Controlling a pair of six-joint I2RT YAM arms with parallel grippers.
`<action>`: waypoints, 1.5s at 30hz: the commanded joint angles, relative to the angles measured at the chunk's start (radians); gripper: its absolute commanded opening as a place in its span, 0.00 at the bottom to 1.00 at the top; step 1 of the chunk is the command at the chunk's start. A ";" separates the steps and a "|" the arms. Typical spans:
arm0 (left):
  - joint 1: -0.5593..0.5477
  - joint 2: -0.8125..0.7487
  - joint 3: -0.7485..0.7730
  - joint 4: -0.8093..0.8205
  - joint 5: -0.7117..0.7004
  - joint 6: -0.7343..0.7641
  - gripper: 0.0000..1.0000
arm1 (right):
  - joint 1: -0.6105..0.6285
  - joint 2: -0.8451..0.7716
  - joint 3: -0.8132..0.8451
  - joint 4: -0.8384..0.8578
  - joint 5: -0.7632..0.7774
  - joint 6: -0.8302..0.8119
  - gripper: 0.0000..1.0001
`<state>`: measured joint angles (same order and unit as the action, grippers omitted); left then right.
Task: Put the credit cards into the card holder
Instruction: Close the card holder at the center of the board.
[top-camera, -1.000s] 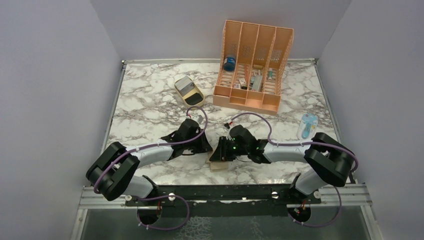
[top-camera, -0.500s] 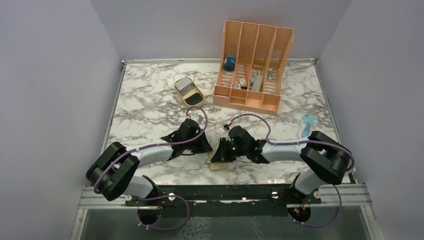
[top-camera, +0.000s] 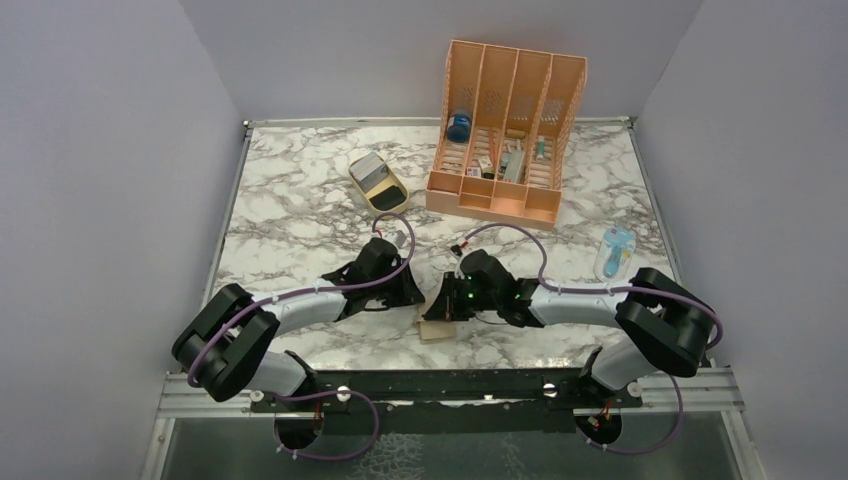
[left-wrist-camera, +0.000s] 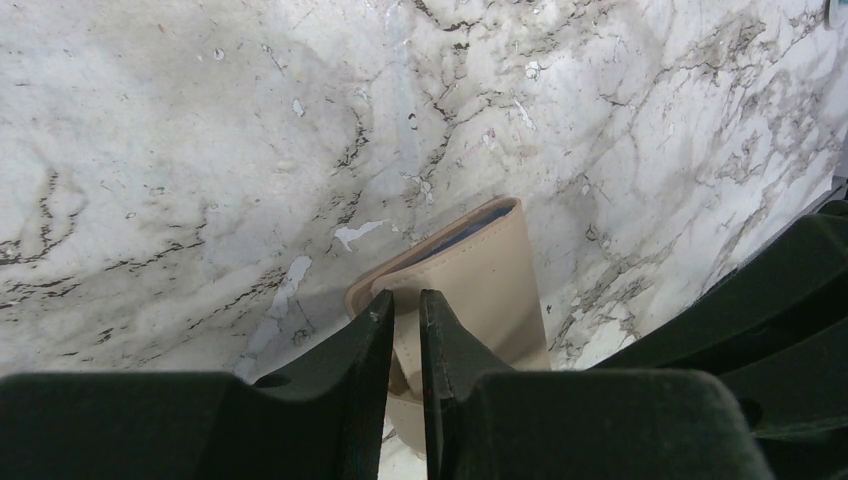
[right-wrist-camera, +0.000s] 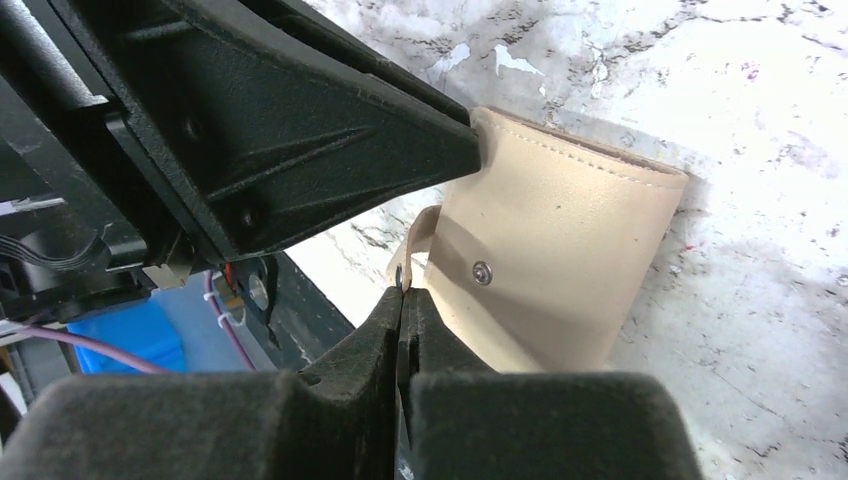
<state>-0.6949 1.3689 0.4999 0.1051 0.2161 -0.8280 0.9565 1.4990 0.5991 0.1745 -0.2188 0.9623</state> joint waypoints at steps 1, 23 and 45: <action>0.001 0.005 -0.022 -0.007 -0.023 0.012 0.19 | 0.006 -0.025 0.020 -0.070 0.072 -0.026 0.01; 0.001 0.015 -0.023 0.001 -0.020 0.010 0.19 | 0.006 -0.013 0.069 -0.137 0.113 -0.069 0.01; 0.001 0.019 -0.016 -0.004 -0.016 0.021 0.19 | 0.005 0.063 0.089 -0.192 0.147 -0.060 0.01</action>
<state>-0.6949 1.3727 0.4984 0.1097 0.2161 -0.8272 0.9565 1.5341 0.6701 0.0059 -0.1204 0.9108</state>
